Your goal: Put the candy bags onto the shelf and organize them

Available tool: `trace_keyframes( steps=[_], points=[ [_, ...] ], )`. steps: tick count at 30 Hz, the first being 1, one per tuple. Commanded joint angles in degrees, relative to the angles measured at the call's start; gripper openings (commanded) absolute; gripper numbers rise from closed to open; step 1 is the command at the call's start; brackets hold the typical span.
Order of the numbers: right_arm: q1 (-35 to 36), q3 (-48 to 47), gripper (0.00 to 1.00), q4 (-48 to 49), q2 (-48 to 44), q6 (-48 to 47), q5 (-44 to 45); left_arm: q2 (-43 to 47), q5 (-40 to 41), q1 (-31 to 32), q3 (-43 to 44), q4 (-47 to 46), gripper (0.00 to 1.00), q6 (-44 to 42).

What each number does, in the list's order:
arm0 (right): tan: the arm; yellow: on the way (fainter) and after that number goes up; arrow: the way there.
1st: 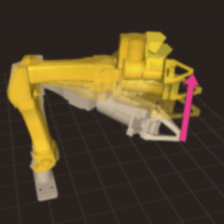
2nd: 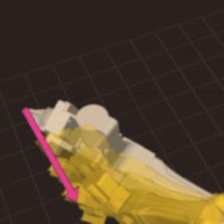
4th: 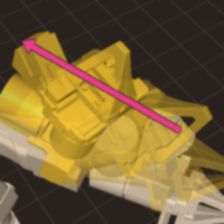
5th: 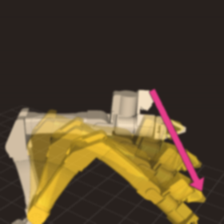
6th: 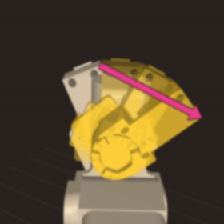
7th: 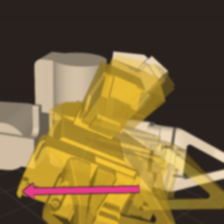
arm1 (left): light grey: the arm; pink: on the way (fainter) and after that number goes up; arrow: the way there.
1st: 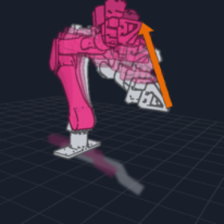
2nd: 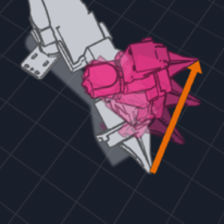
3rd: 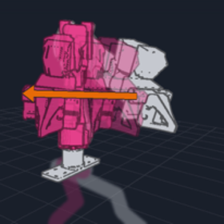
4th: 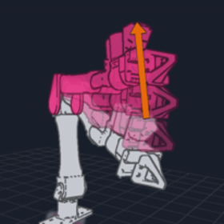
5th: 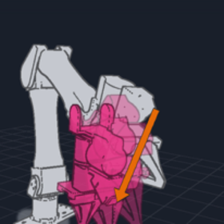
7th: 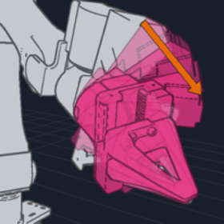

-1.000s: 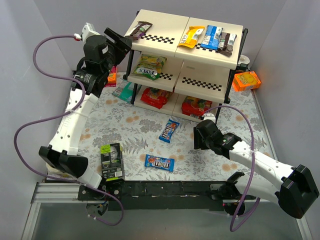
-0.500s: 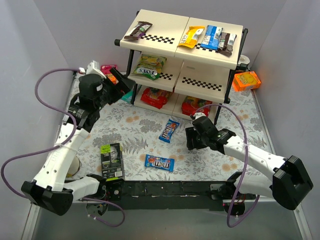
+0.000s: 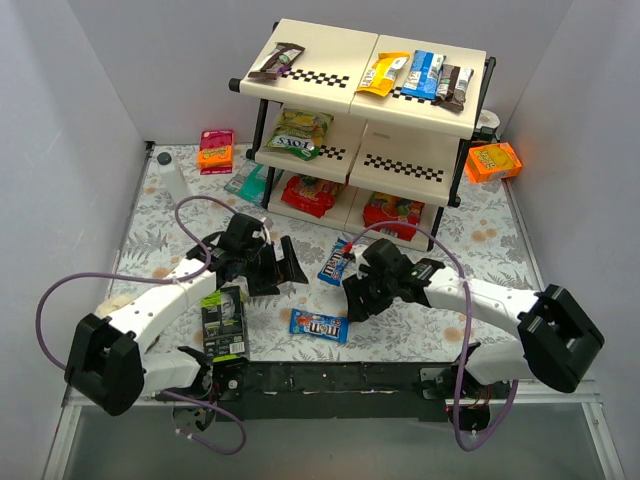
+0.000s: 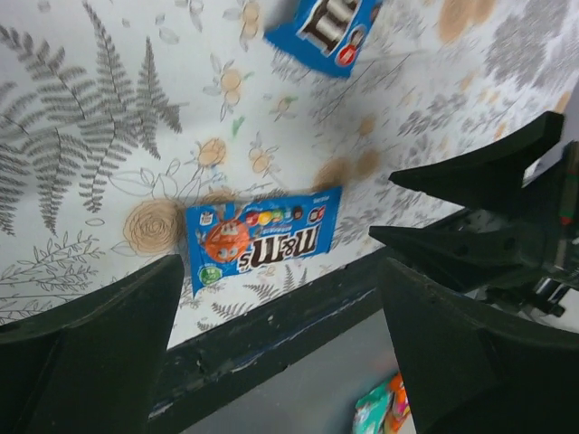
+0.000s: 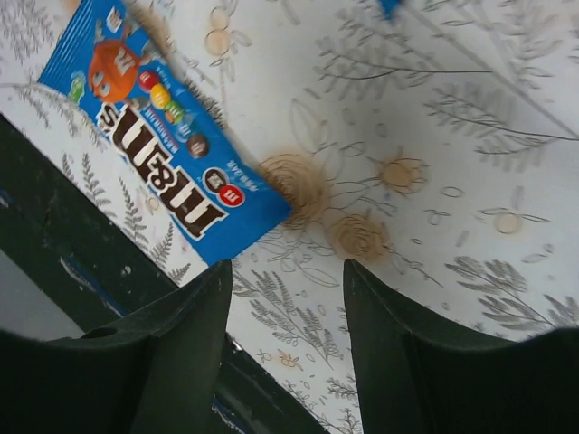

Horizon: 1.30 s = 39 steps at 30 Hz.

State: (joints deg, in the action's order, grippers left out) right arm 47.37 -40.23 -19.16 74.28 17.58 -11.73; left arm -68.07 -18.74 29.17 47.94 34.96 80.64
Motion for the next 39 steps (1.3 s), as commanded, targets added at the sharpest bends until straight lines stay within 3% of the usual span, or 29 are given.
trace_keyframes(
  steps=[1, 8, 13, 23, 32, 39],
  points=[
    [3.3, -4.8, 0.58, 1.5, 4.2, -2.2, -4.9, -3.4, -3.9, 1.9, -3.8, -0.2, 0.87, -1.8],
    [5.3, -8.0, 0.56, 1.1, 7.8, -3.7, -6.3, -6.0, -3.8, 2.1, -6.0, -0.1, 0.85, -2.5],
    [5.8, -8.7, 0.48, 1.7, 9.6, -4.1, -6.7, -7.7, -10.9, 2.1, -10.3, -6.6, 0.65, -2.0],
    [6.9, -8.6, 0.38, 2.4, 13.1, -6.7, -11.5, -8.2, -14.2, 2.1, -14.6, -12.0, 0.58, 0.3],
    [7.1, -7.5, 0.28, 1.7, 16.8, -7.5, -8.8, -12.7, -15.5, 2.1, -16.0, -17.8, 0.45, 2.8],
    [7.1, -6.4, 0.26, 1.9, 18.4, -8.2, -7.0, -14.7, -15.5, 2.1, -15.3, -18.8, 0.43, 2.8]
  ],
)
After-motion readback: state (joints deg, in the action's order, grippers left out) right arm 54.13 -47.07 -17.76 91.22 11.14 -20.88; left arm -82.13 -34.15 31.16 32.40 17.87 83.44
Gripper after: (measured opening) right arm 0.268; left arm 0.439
